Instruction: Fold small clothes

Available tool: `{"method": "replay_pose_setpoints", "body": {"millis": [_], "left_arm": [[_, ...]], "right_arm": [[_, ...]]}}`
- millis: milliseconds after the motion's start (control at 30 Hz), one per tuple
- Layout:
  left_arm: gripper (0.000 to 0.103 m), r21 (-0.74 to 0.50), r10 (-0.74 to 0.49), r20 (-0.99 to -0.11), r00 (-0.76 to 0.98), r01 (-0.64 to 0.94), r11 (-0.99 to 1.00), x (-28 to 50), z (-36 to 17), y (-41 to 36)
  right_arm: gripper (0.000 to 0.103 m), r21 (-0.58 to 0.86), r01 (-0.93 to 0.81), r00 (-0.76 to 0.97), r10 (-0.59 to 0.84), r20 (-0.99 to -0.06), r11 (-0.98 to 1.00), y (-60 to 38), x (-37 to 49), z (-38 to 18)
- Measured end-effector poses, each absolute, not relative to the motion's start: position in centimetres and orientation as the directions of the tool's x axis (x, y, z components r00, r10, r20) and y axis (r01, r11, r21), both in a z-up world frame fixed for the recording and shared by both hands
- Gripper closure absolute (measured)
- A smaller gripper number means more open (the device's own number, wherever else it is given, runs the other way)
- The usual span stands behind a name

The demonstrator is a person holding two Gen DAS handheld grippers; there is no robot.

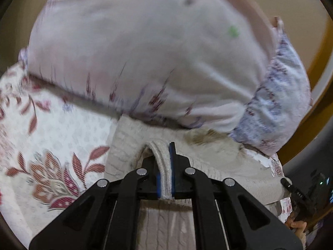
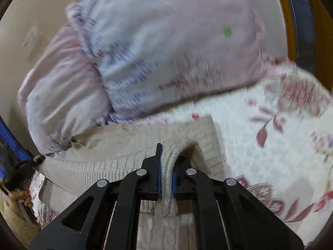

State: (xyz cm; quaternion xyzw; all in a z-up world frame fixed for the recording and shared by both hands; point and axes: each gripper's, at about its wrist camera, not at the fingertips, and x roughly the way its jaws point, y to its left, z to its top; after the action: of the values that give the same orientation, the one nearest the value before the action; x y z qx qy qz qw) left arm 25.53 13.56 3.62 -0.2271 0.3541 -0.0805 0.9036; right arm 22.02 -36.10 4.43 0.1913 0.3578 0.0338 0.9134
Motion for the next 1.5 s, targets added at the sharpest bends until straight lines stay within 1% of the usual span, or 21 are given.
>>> {"method": "replay_pose_setpoints", "body": {"millis": [200,267,333,367,433,467,533,600,667,733,900,1000,1067,1100,1133,1167,1200,1300,1433,1467,1500], "left_arm": [[0.095,-0.579,-0.38,-0.607,0.698,-0.061,0.813,27.4,1.5,14.8],[0.089,-0.603,-0.397,-0.598,0.696,-0.064,0.795,27.8,1.4,14.9],[0.076,-0.63,-0.413,-0.582,0.701,-0.067,0.774,28.3,1.3,15.0],[0.073,-0.636,-0.415,-0.577,0.704,-0.067,0.769,28.6,1.4,14.9],[0.064,-0.643,-0.413,-0.568,0.712,-0.07,0.763,29.0,1.6,14.8],[0.062,-0.648,-0.413,-0.561,0.718,-0.071,0.758,29.1,1.8,14.8],[0.053,-0.656,-0.413,-0.551,0.725,-0.07,0.751,29.2,2.2,14.9],[0.048,-0.661,-0.414,-0.542,0.731,-0.066,0.748,28.9,2.7,15.1],[0.045,-0.646,-0.409,-0.545,0.732,-0.056,0.761,28.2,3.2,15.3],[0.045,-0.614,-0.395,-0.558,0.73,-0.043,0.788,27.2,3.7,15.5],[0.045,-0.54,-0.37,-0.596,0.712,-0.015,0.841,24.2,3.8,15.8],[0.046,-0.519,-0.365,-0.621,0.694,-0.015,0.855,23.0,3.2,15.9],[0.046,-0.51,-0.363,-0.634,0.683,-0.015,0.86,22.3,2.7,15.9],[0.046,-0.506,-0.361,-0.638,0.68,-0.017,0.862,22.0,2.5,16.1],[0.046,-0.502,-0.359,-0.643,0.677,-0.018,0.865,21.7,2.2,16.0],[0.046,-0.498,-0.358,-0.648,0.672,-0.018,0.867,21.5,2.0,16.0],[0.046,-0.496,-0.359,-0.652,0.668,-0.018,0.868,21.4,1.8,15.9],[0.046,-0.486,-0.357,-0.666,0.656,-0.018,0.874,20.9,1.2,15.6],[0.047,-0.471,-0.351,-0.669,0.655,-0.008,0.882,20.4,1.1,15.4],[0.048,-0.465,-0.348,-0.669,0.657,-0.005,0.885,20.2,1.1,15.3],[0.052,-0.46,-0.345,-0.67,0.657,-0.003,0.888,20.2,1.0,15.3]], "right_arm": [[0.094,0.445,0.113,0.697,0.248,-0.673,0.888,-37.1,24.2,2.9],[0.091,0.488,0.133,0.681,0.278,-0.677,0.862,-37.6,25.3,2.5],[0.083,0.525,0.144,0.675,0.305,-0.672,0.839,-37.9,26.3,2.2],[0.081,0.54,0.151,0.676,0.312,-0.668,0.828,-38.0,26.7,2.0],[0.071,0.567,0.168,0.676,0.324,-0.662,0.806,-38.2,27.5,1.7],[0.069,0.576,0.176,0.678,0.326,-0.659,0.798,-38.3,27.7,1.6],[0.058,0.588,0.188,0.686,0.323,-0.651,0.786,-38.4,27.9,1.7],[0.054,0.585,0.19,0.703,0.307,-0.642,0.788,-38.7,27.6,2.2],[0.054,0.579,0.18,0.721,0.293,-0.627,0.795,-39.0,26.7,3.2],[0.054,0.558,0.17,0.738,0.27,-0.619,0.812,-39.4,25.2,4.1],[0.055,0.453,0.164,0.726,0.204,-0.656,0.876,-39.8,21.7,4.9],[0.061,0.405,0.152,0.697,0.193,-0.69,0.901,-39.5,20.1,4.2],[0.061,0.382,0.148,0.678,0.188,-0.71,0.912,-39.1,19.8,3.6],[0.064,0.369,0.148,0.667,0.183,-0.723,0.918,-39.0,19.7,3.2],[0.075,0.348,0.149,0.645,0.176,-0.744,0.926,-38.6,19.8,2.7],[0.083,0.336,0.148,0.629,0.174,-0.758,0.93,-38.4,19.7,2.2],[0.09,0.324,0.148,0.615,0.169,-0.77,0.934,-38.2,19.7,1.8],[0.094,0.319,0.145,0.633,0.159,-0.757,0.937,-38.1,18.8,2.0],[0.095,0.305,0.145,0.653,0.14,-0.744,0.941,-38.0,17.7,3.0],[0.095,0.304,0.146,0.654,0.139,-0.744,0.941,-38.0,17.6,3.1],[0.095,0.304,0.147,0.654,0.138,-0.744,0.941,-38.0,17.5,3.1]]}}
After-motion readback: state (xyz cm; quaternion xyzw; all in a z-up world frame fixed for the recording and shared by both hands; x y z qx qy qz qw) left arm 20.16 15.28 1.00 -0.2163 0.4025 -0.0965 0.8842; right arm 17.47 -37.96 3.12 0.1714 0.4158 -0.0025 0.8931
